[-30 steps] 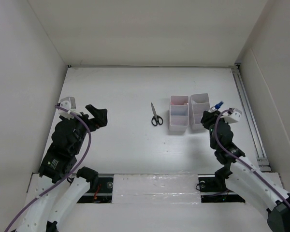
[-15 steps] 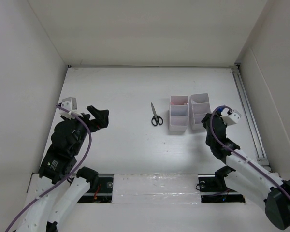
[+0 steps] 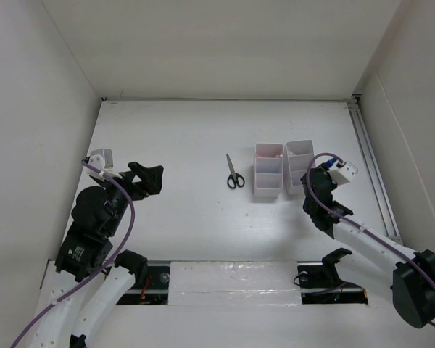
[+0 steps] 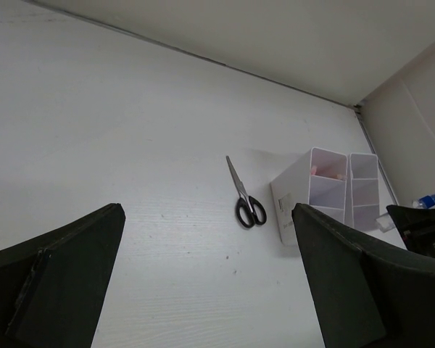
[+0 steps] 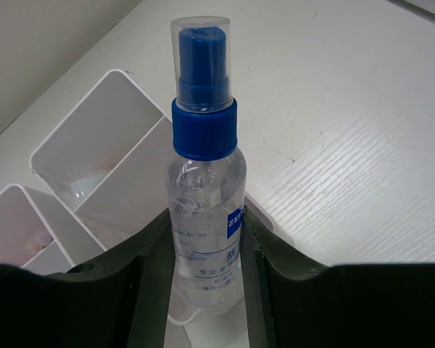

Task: Sort the stationery into containers
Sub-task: Place the stationery in the storage box.

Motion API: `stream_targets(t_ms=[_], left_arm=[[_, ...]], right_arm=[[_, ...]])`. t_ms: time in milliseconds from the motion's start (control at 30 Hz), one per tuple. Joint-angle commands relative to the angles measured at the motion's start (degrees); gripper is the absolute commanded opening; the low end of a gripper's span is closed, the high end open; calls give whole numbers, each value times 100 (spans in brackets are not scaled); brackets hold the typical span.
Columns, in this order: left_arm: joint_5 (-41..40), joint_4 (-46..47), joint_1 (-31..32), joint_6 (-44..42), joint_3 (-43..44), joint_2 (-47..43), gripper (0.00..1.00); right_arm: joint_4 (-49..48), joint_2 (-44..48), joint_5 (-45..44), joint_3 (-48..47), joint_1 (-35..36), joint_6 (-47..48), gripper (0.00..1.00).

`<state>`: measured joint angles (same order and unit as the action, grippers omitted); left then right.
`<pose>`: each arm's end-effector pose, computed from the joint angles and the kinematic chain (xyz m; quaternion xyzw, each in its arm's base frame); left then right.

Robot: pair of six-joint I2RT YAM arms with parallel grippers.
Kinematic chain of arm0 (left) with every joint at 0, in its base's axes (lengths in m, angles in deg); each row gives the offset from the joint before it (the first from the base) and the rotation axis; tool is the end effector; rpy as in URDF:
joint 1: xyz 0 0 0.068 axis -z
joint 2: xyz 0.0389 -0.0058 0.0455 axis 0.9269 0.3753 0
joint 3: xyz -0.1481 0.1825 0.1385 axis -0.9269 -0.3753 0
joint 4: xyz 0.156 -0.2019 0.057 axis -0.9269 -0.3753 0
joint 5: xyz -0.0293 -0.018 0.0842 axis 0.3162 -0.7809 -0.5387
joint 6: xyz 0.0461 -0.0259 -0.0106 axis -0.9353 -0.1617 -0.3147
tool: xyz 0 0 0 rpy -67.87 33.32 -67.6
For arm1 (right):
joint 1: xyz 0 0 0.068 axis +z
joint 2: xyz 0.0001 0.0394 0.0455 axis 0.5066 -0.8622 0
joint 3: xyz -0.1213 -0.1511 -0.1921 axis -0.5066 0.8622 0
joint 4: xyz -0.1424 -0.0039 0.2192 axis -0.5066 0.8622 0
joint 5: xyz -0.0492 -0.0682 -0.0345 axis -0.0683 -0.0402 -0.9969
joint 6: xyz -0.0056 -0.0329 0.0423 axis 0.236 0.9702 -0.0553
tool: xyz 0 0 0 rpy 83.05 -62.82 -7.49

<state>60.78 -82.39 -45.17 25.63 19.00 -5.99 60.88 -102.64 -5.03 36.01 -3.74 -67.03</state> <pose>0.0847 -0.0307 0.3833 -0.0576 0.7047 -0.2439 0.6638 0.1900 0.0646 0.2108 0.3404 0.7162 -0.0132 0.6091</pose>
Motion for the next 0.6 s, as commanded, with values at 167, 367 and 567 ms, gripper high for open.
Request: stream_targets(t_ms=[167,367,567], left_arm=[[316,327,7,-155,-19,-78,100],[369,327,7,-155,-19,-130,100],[369,327,7,-155,-19,-130,100]], right_arm=[[-652,-48,-409,-398,-16,5,0],[-652,-426,-507,-582,-16,5,0],[-547,-672,-507,-653,-16,-285,0]])
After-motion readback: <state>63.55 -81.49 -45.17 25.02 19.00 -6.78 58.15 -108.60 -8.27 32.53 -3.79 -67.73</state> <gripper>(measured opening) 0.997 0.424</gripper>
